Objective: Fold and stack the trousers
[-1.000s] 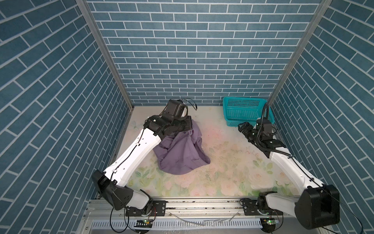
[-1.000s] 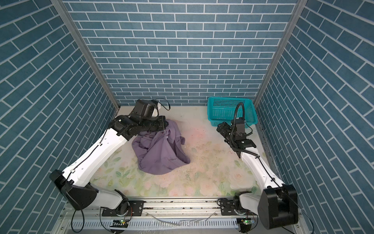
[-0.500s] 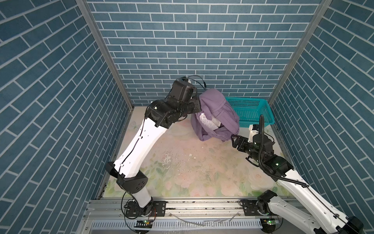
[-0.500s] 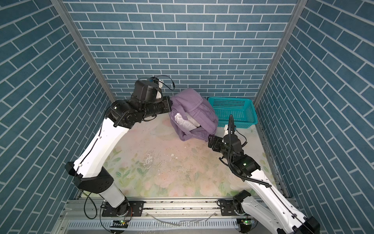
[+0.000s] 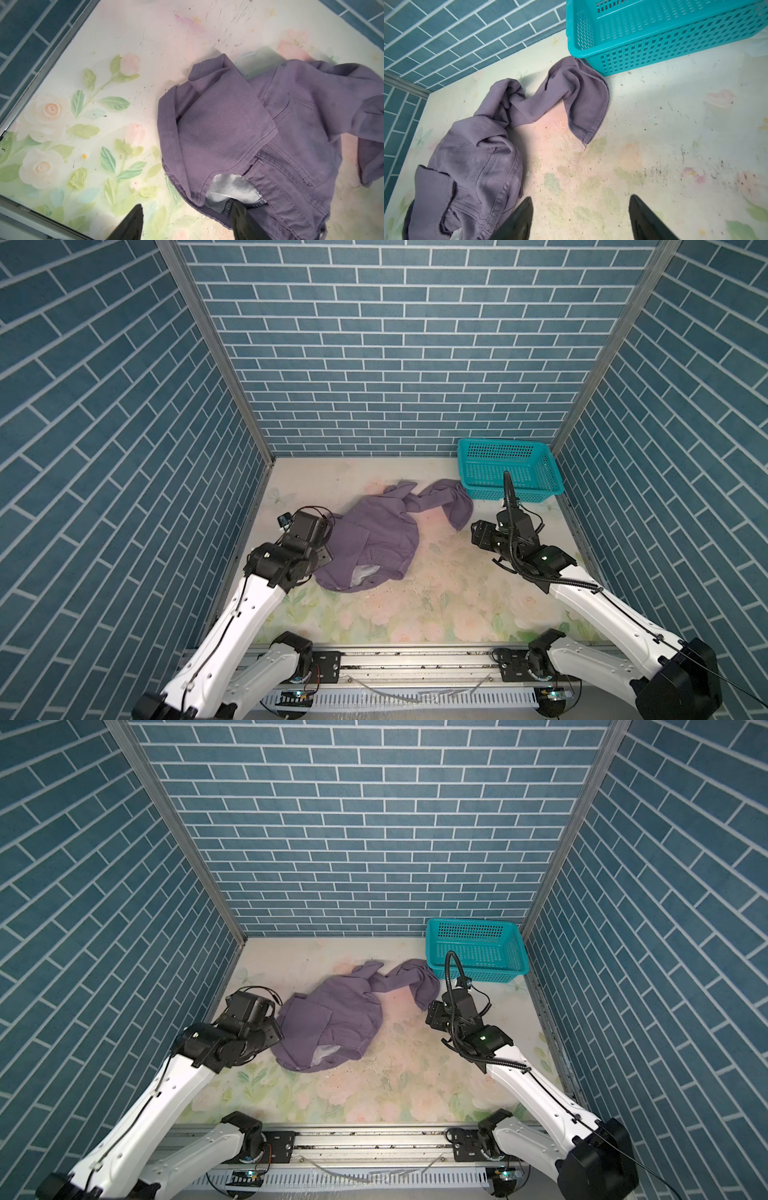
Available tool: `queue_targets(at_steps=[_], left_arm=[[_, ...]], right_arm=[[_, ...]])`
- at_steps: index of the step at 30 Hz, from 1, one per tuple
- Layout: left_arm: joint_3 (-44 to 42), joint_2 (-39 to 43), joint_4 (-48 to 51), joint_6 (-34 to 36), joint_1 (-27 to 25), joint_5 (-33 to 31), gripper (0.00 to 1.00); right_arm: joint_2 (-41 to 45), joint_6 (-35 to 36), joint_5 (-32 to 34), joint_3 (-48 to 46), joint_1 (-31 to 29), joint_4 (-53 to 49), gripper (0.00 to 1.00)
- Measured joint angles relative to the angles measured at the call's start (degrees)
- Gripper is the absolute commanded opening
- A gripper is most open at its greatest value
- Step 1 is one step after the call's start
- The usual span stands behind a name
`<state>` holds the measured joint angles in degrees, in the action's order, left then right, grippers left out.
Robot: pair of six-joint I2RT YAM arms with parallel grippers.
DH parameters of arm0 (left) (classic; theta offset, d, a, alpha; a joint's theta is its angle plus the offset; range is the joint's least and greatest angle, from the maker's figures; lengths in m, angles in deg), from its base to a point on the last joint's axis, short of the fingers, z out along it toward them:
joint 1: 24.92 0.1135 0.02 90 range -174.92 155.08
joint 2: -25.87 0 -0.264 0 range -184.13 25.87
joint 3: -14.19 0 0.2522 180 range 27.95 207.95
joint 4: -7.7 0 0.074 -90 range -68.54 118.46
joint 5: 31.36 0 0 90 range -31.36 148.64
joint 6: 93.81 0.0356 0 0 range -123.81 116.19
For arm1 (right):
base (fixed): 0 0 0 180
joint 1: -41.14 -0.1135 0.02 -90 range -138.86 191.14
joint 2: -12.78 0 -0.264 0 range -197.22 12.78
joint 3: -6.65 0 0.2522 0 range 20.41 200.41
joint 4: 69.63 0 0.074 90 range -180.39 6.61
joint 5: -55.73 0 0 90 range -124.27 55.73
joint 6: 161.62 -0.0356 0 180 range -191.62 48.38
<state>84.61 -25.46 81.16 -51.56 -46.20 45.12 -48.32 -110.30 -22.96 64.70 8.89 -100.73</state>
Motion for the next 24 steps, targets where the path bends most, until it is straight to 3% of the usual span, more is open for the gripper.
queue_targets(at_steps=[3,6,8,11,15,19,24], left_arm=[[0.1,1.7,-1.3,0.0,-0.8,1.8,0.72],[0.2,-1.6,-4.5,0.0,-7.1,2.8,0.72],[0.7,-6.2,-6.5,0.0,-13.7,2.4,0.77],[4.0,-16.7,-9.2,0.7,-23.2,1.9,0.92],[11.8,-31.0,-10.8,2.6,-31.4,0.7,0.94],[18.6,-42.4,-10.9,4.5,-35.2,0.0,0.91],[21.9,-52.1,-11.2,6.5,-36.1,-0.4,0.91]], right_arm=[[-2.3,0.0,-0.6,1.5,0.0,0.2,0.72],[-3.4,0.1,-0.8,2.3,0.0,0.2,0.73],[-3.3,0.2,-0.2,2.3,0.0,-0.3,0.79],[-2.3,1.3,1.7,2.3,0.2,-1.4,0.87],[1.2,2.6,4.0,2.3,2.3,-2.9,0.97],[5.3,2.6,5.3,1.5,6.6,-4.6,0.99],[11.7,2.0,4.9,-4.6,13.6,-4.8,0.98]])
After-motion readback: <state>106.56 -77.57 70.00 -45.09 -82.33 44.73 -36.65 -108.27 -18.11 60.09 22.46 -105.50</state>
